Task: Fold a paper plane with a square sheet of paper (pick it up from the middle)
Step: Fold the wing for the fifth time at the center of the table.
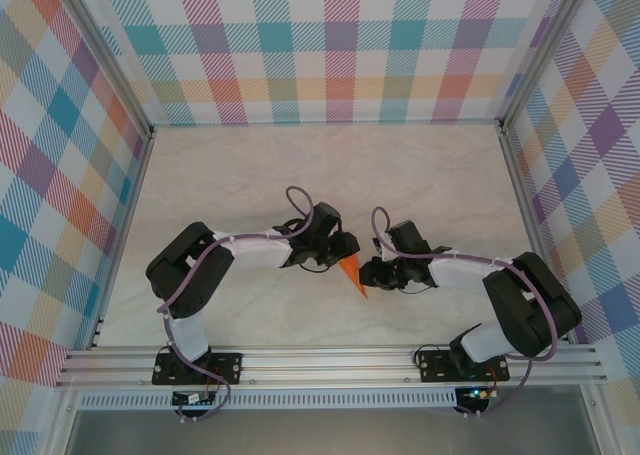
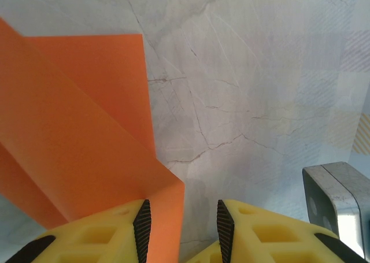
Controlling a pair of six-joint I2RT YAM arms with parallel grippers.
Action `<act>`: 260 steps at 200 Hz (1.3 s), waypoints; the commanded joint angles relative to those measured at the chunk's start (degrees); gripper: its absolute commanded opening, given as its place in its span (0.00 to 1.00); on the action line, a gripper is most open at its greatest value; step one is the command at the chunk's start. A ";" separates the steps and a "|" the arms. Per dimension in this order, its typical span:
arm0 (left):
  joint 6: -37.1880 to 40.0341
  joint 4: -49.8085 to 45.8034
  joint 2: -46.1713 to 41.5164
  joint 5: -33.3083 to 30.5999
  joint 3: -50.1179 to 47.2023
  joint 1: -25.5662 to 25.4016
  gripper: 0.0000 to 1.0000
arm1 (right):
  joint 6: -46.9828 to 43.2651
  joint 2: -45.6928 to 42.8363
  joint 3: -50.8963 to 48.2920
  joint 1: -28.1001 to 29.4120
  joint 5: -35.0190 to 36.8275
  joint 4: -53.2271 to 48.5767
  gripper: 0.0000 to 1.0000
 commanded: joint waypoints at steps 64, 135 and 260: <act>0.54 -1.69 1.42 -0.05 1.99 -0.21 0.37 | -7.28 0.05 2.61 0.54 -1.49 -5.43 0.46; 0.39 -1.81 1.53 0.03 2.18 -0.19 0.37 | -10.83 2.71 5.23 2.21 0.51 -9.21 0.44; 0.43 -2.30 0.94 -0.16 2.12 -0.19 0.37 | -9.66 5.65 6.44 2.67 2.16 -8.84 0.26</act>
